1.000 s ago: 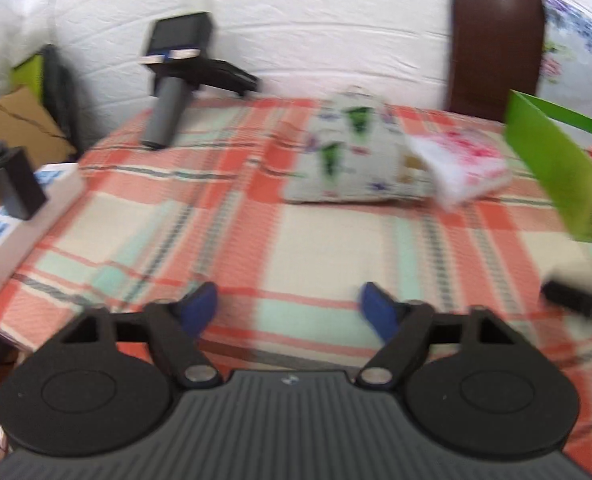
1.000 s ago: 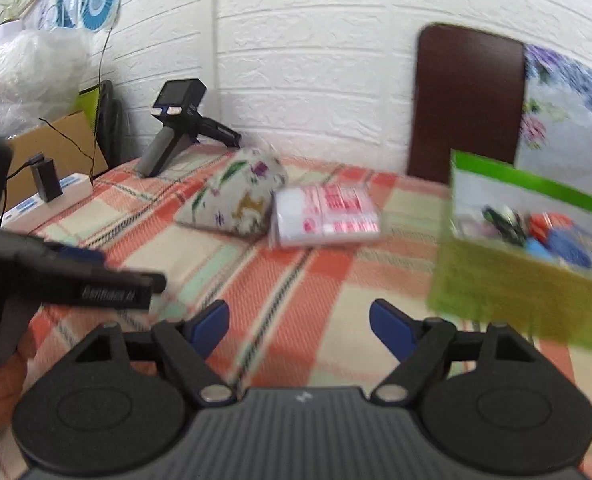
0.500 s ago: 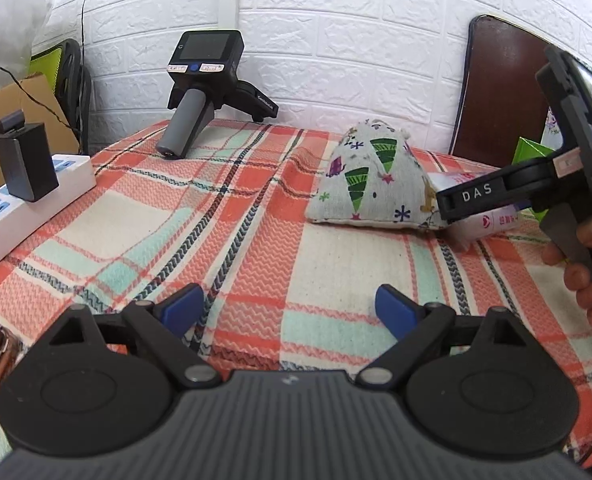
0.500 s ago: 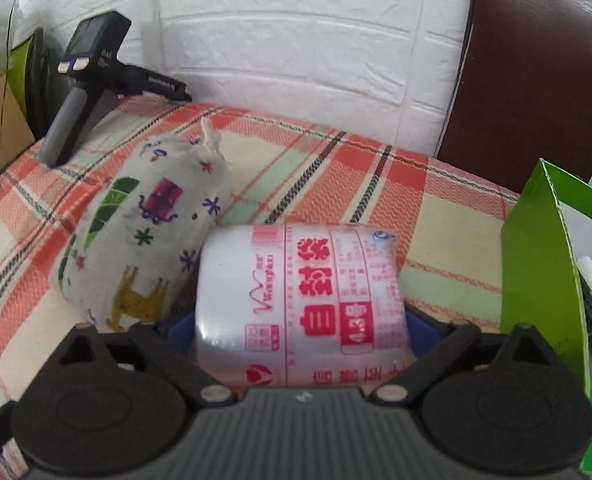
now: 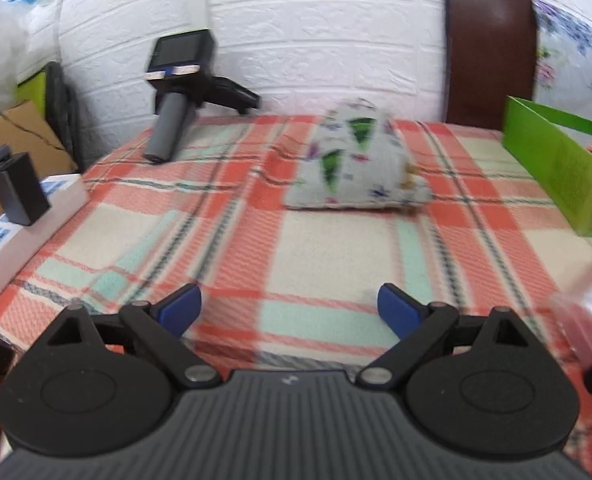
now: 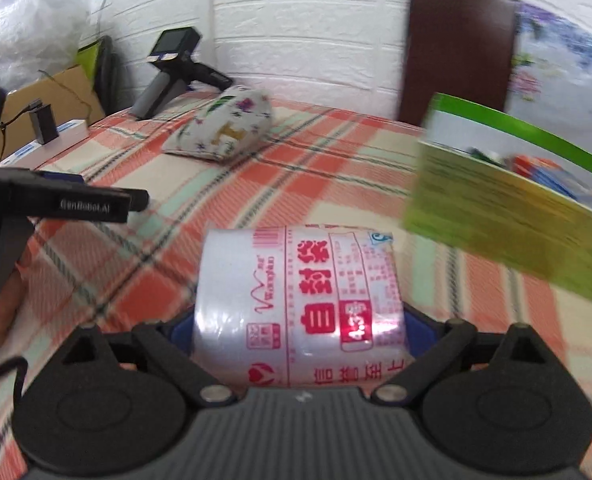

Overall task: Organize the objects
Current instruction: 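Carry the sealed bag pack over the green box with the right gripper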

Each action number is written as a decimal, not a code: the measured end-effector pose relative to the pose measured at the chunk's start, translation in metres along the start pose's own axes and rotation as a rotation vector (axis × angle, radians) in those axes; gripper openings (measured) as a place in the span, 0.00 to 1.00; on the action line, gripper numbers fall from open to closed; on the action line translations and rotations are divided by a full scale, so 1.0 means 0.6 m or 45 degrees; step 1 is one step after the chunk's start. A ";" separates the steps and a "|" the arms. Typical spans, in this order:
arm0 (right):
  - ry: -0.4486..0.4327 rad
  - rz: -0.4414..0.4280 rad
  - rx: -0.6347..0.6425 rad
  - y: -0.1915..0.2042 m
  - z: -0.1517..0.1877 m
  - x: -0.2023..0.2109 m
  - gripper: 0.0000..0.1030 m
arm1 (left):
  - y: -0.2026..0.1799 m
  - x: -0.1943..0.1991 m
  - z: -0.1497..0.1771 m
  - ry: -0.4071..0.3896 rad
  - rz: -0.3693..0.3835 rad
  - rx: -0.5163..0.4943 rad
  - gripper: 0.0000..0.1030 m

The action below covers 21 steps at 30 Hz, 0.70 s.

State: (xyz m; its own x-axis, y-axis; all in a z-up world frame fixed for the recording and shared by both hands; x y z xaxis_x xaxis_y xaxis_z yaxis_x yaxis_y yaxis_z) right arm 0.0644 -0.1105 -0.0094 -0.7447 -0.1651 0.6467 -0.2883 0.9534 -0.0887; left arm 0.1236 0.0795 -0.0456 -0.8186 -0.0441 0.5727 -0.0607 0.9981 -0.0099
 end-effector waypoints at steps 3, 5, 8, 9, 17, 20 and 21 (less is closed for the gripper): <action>-0.016 0.066 -0.097 -0.032 0.025 0.028 1.00 | -0.060 0.028 0.001 0.089 0.207 0.017 0.93; -0.016 0.044 -0.120 -0.044 0.028 0.031 1.00 | -0.110 0.051 0.001 0.156 0.366 -0.004 0.93; -0.026 0.019 -0.103 -0.048 0.031 0.041 1.00 | -0.172 0.079 0.006 0.290 0.622 0.010 0.93; -0.031 0.010 -0.095 -0.047 0.031 0.042 1.00 | -0.189 0.086 0.009 0.317 0.661 0.004 0.93; -0.063 -0.037 -0.057 -0.043 0.048 0.044 0.94 | -0.287 0.079 0.046 0.469 0.722 -0.048 0.77; -0.138 -0.015 -0.082 -0.051 0.040 0.056 0.94 | -0.305 0.103 0.020 0.382 0.693 -0.107 0.76; -0.179 -0.002 -0.089 -0.058 0.032 0.064 0.94 | -0.309 0.113 0.003 0.342 0.701 -0.123 0.75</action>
Point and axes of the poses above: each gripper's, at about its wrist camera, not at the fingertips, and x roughly against the way its jaws point, y to its left, z to its underside, the point moved 7 cm from there along -x, roughly the way its jaws point, and after that the axes turned 5 degrees about x, right-handed, at the moved point
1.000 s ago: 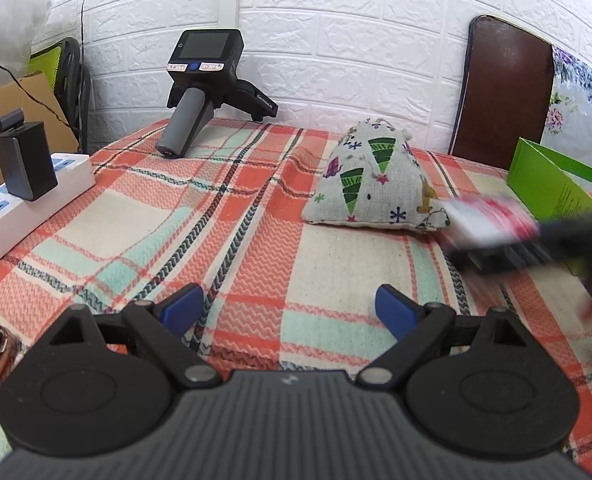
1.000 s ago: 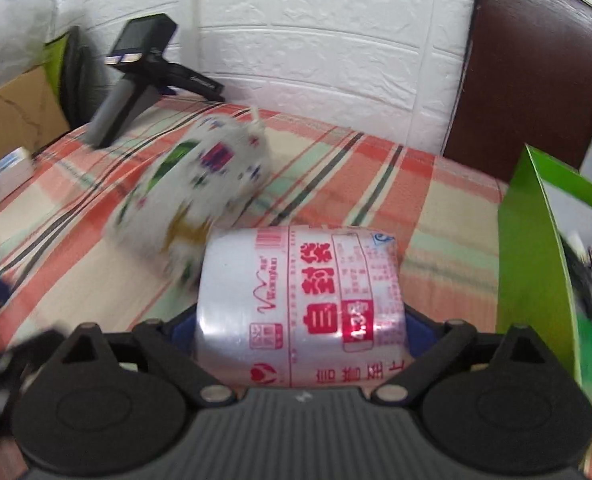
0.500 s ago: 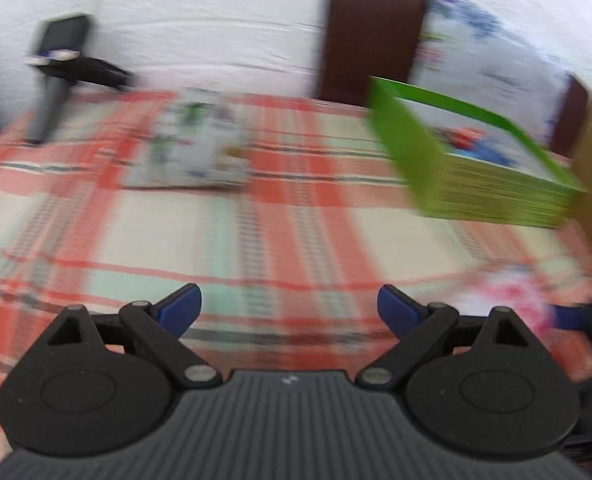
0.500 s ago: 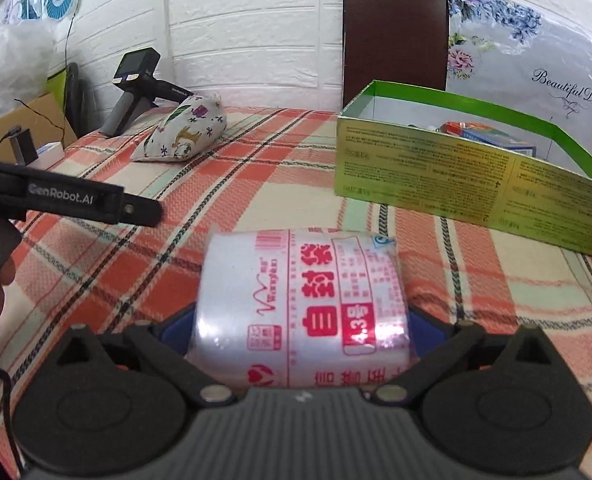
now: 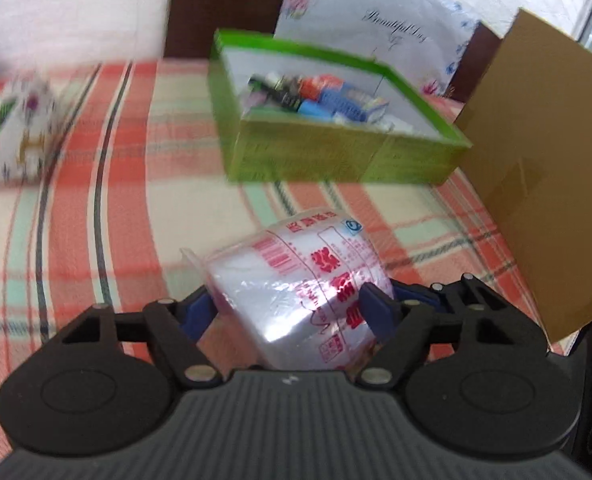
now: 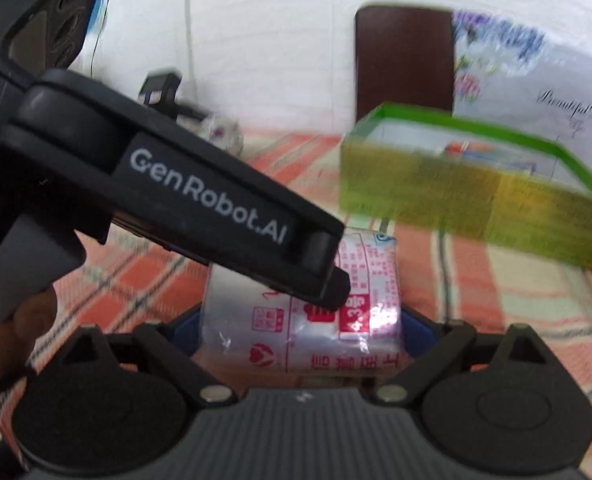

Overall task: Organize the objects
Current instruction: 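Carry the sealed bag pack over the green box with the right gripper, then lower the bag pack into the green box and open the right gripper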

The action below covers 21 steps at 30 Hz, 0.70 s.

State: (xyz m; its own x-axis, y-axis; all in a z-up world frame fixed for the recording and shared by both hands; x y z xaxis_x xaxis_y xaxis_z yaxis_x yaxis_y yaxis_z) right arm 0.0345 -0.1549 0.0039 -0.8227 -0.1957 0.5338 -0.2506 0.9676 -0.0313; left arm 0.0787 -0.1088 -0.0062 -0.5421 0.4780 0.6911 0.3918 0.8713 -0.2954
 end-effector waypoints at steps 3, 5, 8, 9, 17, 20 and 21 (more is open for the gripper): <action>-0.146 0.051 0.009 -0.022 -0.047 0.020 0.94 | -0.024 0.025 -0.059 -0.119 0.028 -0.062 0.75; -0.229 0.106 0.051 -0.041 -0.084 0.021 0.94 | -0.038 0.028 -0.105 -0.185 0.038 -0.102 0.75; -0.273 0.150 0.067 -0.081 -0.137 -0.006 0.94 | -0.050 0.004 -0.171 -0.238 0.023 -0.129 0.75; -0.278 0.159 0.065 -0.095 -0.152 -0.022 0.94 | -0.052 -0.011 -0.190 -0.250 0.014 -0.135 0.76; -0.164 0.306 0.019 -0.195 -0.217 -0.195 1.00 | -0.005 -0.114 -0.278 -0.253 -0.300 -0.101 0.80; -0.205 0.303 -0.024 -0.205 -0.205 -0.179 1.00 | 0.009 -0.112 -0.267 -0.235 -0.283 -0.051 0.80; -0.219 0.317 -0.031 -0.206 -0.195 -0.168 1.00 | 0.008 -0.111 -0.263 -0.235 -0.304 -0.061 0.82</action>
Point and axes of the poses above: each gripper's, at about its wrist camera, not at the fingertips, and x roughly against the way its jaws point, y to its left, z to its underside, the point moved 7 cm from there along -x, roughly the way its jaws point, and after that the axes turned 5 degrees about x, right-handed, at the moved point
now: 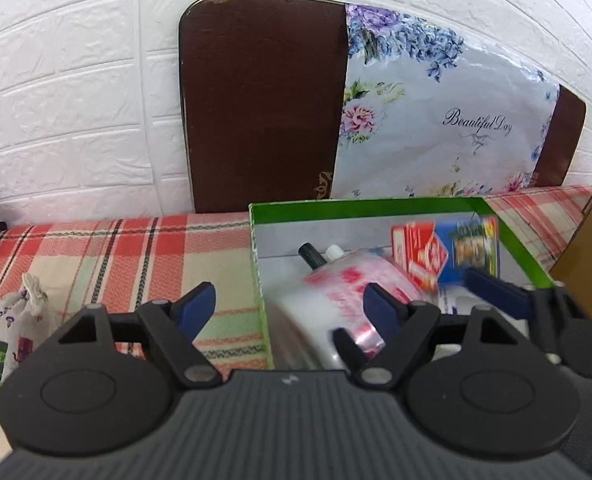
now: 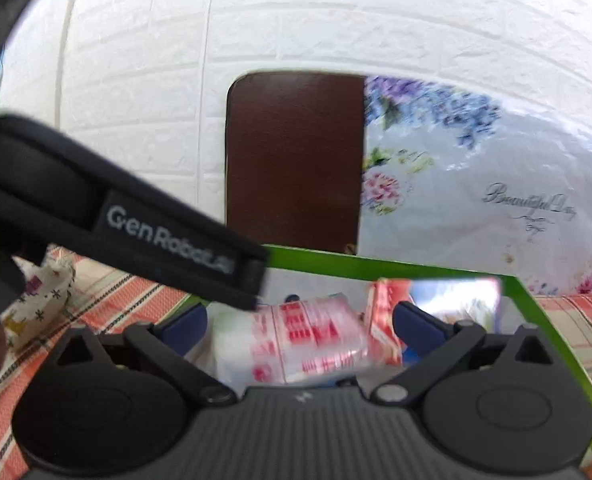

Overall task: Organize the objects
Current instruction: 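Lower the bag pack into the green box and open the right gripper, then move the left gripper toward the white floral drawstring pouch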

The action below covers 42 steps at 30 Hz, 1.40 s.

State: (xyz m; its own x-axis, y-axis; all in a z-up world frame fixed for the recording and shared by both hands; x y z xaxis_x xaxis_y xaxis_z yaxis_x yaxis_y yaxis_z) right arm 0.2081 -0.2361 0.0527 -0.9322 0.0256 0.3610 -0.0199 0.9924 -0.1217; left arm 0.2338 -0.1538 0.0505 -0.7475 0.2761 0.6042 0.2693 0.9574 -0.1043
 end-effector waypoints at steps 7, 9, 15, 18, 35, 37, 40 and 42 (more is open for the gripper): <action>-0.069 0.047 -0.098 -0.014 0.024 0.093 1.00 | -0.014 0.018 0.026 0.033 -0.037 -0.014 0.84; -0.075 0.067 -0.115 -0.015 0.034 0.125 0.99 | -0.020 0.031 0.032 0.022 -0.061 -0.035 0.84; -0.040 0.050 -0.179 -0.023 0.047 0.178 0.96 | -0.030 0.076 0.054 -0.001 -0.097 -0.073 0.88; 0.003 0.023 -0.270 -0.034 0.058 0.196 0.93 | -0.032 0.097 0.071 0.003 -0.100 -0.078 0.88; 0.030 -0.011 -0.381 -0.032 0.083 0.273 0.92 | -0.012 0.157 0.150 0.031 -0.133 -0.093 0.89; 0.029 -0.017 -0.375 -0.027 0.081 0.275 0.92 | -0.005 0.161 0.152 0.027 -0.143 -0.089 0.90; 0.021 -0.028 -0.360 -0.017 0.075 0.279 0.92 | 0.007 0.166 0.155 0.021 -0.157 -0.085 0.90; 0.016 -0.031 -0.347 -0.010 0.072 0.282 0.92 | 0.014 0.168 0.159 0.018 -0.165 -0.084 0.91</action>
Point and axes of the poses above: each gripper's, at about its wrist camera, not at the fingertips, and x roughly against the way its jaws point, y to its left, z to its underside, the point moved 7 cm from there along -x, roughly the way its jaws point, and after that the axes turned 5 degrees about x, right-handed, at the moved point
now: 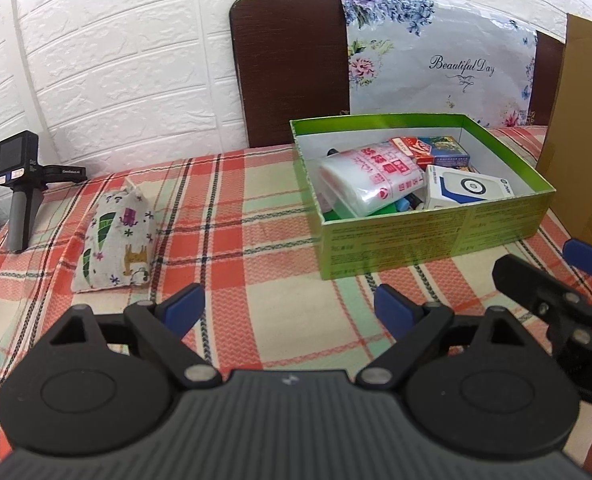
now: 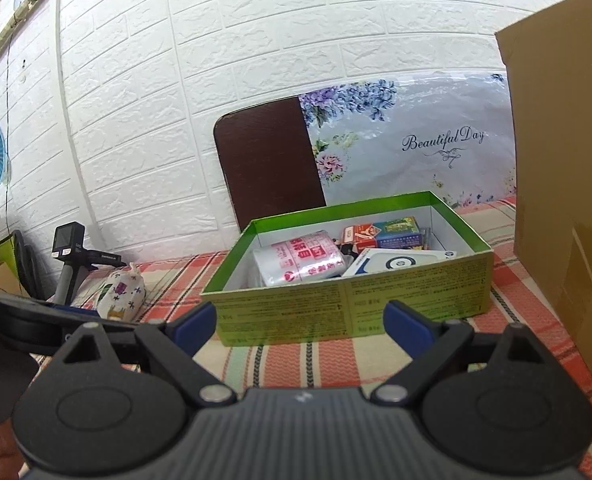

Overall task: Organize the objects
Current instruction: 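Move the left gripper toward the white floral drawstring pouch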

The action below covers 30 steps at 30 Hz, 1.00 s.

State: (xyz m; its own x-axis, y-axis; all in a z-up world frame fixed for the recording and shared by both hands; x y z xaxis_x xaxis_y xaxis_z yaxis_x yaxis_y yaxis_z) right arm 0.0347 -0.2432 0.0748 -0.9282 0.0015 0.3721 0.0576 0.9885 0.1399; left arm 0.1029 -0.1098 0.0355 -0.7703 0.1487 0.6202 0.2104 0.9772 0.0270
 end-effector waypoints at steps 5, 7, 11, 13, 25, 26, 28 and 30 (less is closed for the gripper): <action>0.001 -0.007 0.023 0.016 0.000 0.006 0.91 | 0.018 0.003 0.011 -0.002 -0.015 0.008 0.91; 0.008 -0.012 0.037 0.023 0.003 0.005 0.92 | 0.026 0.002 0.015 0.002 -0.018 0.017 0.91; 0.032 -0.027 0.068 0.041 0.010 0.000 0.92 | 0.046 -0.003 0.024 0.011 -0.033 0.037 0.91; 0.047 -0.035 0.083 0.051 0.014 -0.005 0.92 | 0.058 -0.006 0.029 0.016 -0.046 0.047 0.91; 0.140 -0.107 0.172 0.128 0.023 -0.053 0.92 | 0.142 -0.038 0.054 0.048 -0.117 0.117 0.91; 0.149 -0.113 0.177 0.134 0.025 -0.058 0.92 | 0.149 -0.041 0.055 0.051 -0.122 0.121 0.91; 0.167 -0.122 0.196 0.147 0.028 -0.068 0.92 | 0.165 -0.048 0.058 0.057 -0.134 0.130 0.91; 0.180 -0.134 0.218 0.162 0.031 -0.078 0.92 | 0.180 -0.054 0.060 0.060 -0.147 0.142 0.91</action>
State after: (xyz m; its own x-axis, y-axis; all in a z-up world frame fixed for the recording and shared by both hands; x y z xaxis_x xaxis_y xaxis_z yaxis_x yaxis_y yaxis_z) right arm 0.0768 -0.1443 0.0541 -0.8643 -0.1124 0.4903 -0.1114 0.9933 0.0315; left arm 0.1288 -0.0035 -0.0102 -0.7559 0.0298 0.6540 0.0521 0.9985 0.0146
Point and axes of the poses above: each gripper's, at about its wrist camera, not at the fingertips, and x roughly against the way its jaws point, y to its left, z to its underside, the point moved 7 cm from there along -x, roughly the way its jaws point, and after that the axes turned 5 degrees about x, right-handed, at the moved point
